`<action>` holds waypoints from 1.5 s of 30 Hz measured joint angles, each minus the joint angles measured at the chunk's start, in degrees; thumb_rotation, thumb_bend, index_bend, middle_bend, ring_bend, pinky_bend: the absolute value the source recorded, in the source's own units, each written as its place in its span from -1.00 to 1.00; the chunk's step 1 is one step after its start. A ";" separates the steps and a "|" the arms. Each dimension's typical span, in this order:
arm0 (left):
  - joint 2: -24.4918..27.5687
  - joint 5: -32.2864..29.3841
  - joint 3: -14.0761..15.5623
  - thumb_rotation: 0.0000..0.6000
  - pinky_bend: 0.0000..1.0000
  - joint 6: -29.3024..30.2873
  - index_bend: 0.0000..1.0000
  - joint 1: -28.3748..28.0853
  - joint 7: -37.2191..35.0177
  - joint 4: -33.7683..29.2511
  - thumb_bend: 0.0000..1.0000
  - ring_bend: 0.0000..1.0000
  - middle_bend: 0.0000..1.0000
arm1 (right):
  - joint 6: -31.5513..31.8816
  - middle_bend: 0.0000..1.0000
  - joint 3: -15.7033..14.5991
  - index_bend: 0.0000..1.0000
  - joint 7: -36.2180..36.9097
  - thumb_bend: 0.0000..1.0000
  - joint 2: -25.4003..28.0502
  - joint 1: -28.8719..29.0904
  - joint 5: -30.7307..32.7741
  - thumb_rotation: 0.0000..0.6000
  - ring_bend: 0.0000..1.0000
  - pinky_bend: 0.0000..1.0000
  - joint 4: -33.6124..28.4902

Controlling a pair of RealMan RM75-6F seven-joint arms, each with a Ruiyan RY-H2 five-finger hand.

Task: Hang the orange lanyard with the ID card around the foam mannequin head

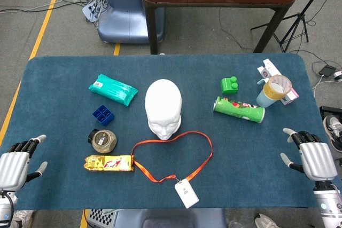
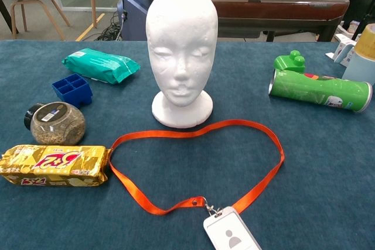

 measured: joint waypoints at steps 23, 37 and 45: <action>1.63 5.49 0.44 1.00 -0.46 -1.13 -0.49 -2.53 -4.40 0.91 -0.51 -0.31 -0.34 | 3.38 -0.12 1.15 -0.49 1.20 -0.46 0.30 -0.50 -1.15 1.00 -0.41 -0.35 0.60; 3.50 14.11 2.62 1.00 -0.46 -8.31 -0.47 -9.63 -9.93 0.27 -0.23 -0.31 -0.34 | 3.77 -0.12 2.15 -0.49 -0.04 -0.46 1.38 -0.18 -0.83 1.00 -0.41 -0.35 -0.86; 3.93 20.80 3.87 1.00 -0.46 -15.49 -0.47 -16.99 -11.41 -1.44 -0.02 -0.32 -0.35 | 3.17 -0.12 2.08 -0.49 -0.90 -0.46 2.01 -0.09 -0.34 1.00 -0.41 -0.35 -1.93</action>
